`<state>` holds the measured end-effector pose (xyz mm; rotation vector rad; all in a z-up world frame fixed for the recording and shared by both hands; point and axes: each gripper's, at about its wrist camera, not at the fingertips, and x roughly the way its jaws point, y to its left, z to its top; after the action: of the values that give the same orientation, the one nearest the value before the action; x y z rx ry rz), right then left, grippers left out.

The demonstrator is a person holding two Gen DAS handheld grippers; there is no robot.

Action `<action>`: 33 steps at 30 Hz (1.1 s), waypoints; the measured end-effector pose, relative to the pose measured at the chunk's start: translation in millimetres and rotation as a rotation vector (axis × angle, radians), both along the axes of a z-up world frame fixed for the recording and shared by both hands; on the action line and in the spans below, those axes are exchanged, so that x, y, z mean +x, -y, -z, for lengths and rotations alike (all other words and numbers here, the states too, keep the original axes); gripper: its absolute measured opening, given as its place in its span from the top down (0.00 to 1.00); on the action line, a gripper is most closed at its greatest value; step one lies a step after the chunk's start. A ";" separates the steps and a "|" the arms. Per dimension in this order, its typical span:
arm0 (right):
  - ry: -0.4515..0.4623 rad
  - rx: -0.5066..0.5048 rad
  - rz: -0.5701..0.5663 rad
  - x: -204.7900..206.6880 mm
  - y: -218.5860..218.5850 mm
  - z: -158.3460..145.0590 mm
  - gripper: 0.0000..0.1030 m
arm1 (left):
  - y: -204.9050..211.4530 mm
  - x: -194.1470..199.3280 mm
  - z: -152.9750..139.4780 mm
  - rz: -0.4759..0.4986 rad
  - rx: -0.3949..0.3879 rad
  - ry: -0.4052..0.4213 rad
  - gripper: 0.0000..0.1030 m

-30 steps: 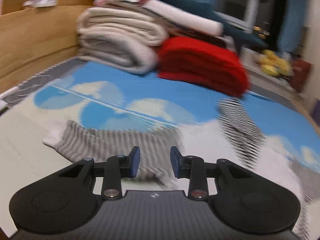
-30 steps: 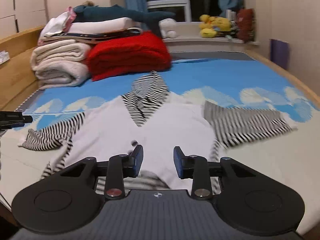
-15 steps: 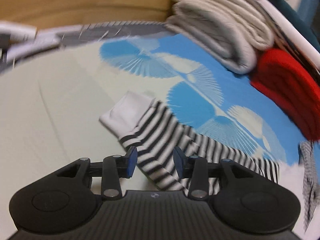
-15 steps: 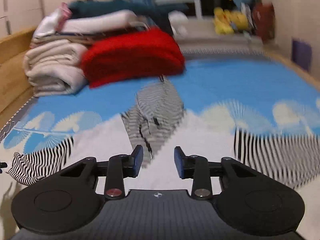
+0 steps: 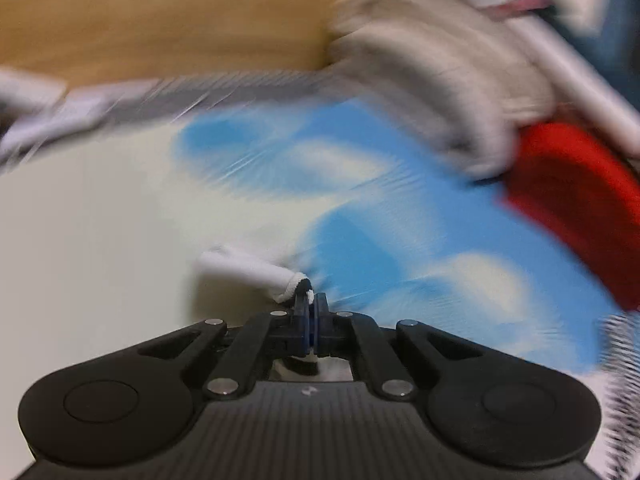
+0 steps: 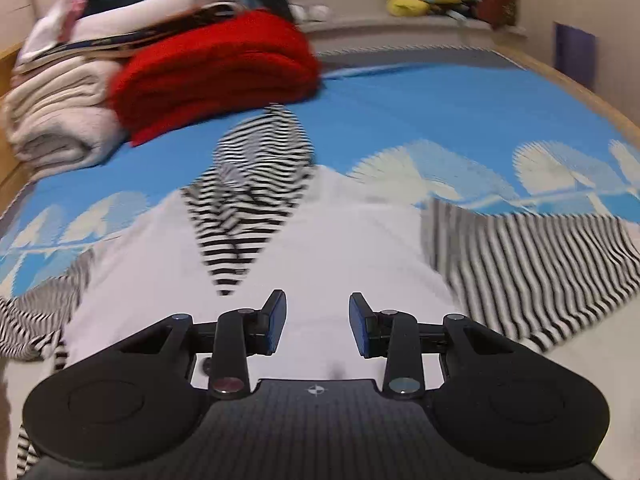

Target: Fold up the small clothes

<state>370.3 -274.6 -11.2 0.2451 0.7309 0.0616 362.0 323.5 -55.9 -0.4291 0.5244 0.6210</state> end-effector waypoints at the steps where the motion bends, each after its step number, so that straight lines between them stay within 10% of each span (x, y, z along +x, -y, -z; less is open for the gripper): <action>1: -0.011 0.015 0.026 1.1 6.5 0.6 0.64 | 25.6 5.3 -16.6 0.072 0.021 0.045 0.99; 7: -0.029 0.066 0.136 0.9 34.5 3.0 0.64 | 233.2 12.4 -76.5 0.623 -0.106 0.243 0.98; 10: -0.040 0.108 0.160 3.6 44.9 6.4 0.64 | 314.1 19.9 -68.5 0.923 -0.289 0.139 0.69; 13: -0.054 0.158 0.188 8.0 56.7 9.2 0.64 | 323.0 10.9 -79.9 0.875 -0.286 0.147 0.66; 17: -0.083 0.208 0.221 14.9 68.5 16.9 0.64 | 302.0 19.5 -87.8 0.644 -0.199 -0.037 0.66; 21: -0.129 0.276 0.228 25.6 70.0 34.1 0.64 | 272.2 12.8 -62.4 0.508 -0.174 -0.060 0.57; 24: -0.177 0.316 0.219 36.8 65.1 52.8 0.64 | 251.0 32.9 -36.8 0.440 -0.134 -0.239 0.58; 33: -0.279 0.367 0.264 75.5 47.8 100.8 0.64 | 248.7 57.0 -12.9 0.482 -0.074 -0.322 0.57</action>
<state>445.8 -322.4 -112.0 0.7091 0.9570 -0.0932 419.0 74.9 -43.0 -0.2569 0.9260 0.2031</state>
